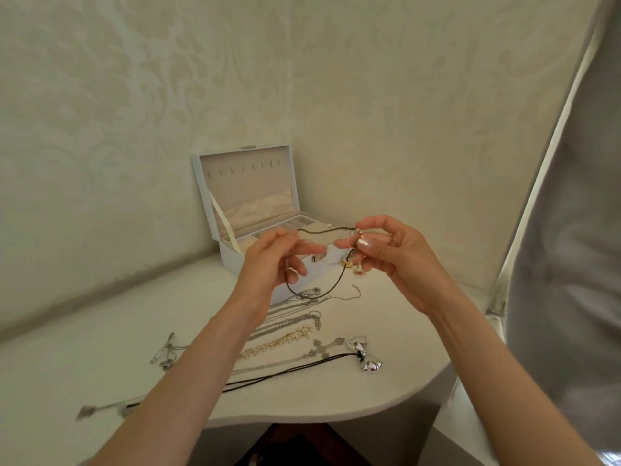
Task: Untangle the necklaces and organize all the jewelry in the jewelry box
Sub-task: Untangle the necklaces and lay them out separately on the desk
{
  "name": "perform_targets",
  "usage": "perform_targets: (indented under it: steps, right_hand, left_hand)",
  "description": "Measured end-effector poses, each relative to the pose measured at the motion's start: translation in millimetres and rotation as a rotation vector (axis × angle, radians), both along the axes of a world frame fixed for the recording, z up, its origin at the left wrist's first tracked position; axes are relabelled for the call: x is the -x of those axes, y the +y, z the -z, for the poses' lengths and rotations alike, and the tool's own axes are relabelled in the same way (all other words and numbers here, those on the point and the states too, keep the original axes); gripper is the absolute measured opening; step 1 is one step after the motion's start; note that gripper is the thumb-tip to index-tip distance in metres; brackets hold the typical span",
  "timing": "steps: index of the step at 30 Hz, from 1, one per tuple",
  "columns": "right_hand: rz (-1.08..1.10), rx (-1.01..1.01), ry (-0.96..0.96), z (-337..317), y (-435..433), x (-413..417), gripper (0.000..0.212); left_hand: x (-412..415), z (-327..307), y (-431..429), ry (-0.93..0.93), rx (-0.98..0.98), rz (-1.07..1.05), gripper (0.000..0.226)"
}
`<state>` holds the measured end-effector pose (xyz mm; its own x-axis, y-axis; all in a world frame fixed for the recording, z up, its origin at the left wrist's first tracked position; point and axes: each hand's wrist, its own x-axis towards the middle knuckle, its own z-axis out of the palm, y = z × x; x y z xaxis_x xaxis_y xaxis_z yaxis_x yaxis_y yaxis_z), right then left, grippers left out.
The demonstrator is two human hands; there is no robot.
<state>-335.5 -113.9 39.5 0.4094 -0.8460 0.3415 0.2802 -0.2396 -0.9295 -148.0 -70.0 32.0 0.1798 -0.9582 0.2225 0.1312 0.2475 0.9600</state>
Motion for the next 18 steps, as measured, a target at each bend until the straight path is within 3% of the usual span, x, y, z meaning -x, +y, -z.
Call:
perform_targets:
  steps: [6, 11, 13, 18]
  right_hand:
    - [0.006, 0.096, 0.031, -4, 5, -15, 0.013]
    - [-0.031, 0.128, 0.1, -8, 12, -16, 0.027]
    - [0.005, 0.138, 0.12, -9, 13, -18, 0.025]
    - [0.116, 0.148, 0.115, -9, 17, -25, 0.013]
  left_hand:
    - [8, -2, 10, -0.093, 0.034, 0.09, 0.035]
    - [9, -1, 12, -0.12, 0.093, 0.126, 0.051]
    - [9, -2, 13, -0.148, 0.109, 0.12, 0.048]
    - [9, -1, 15, -0.184, 0.116, 0.115, 0.014]
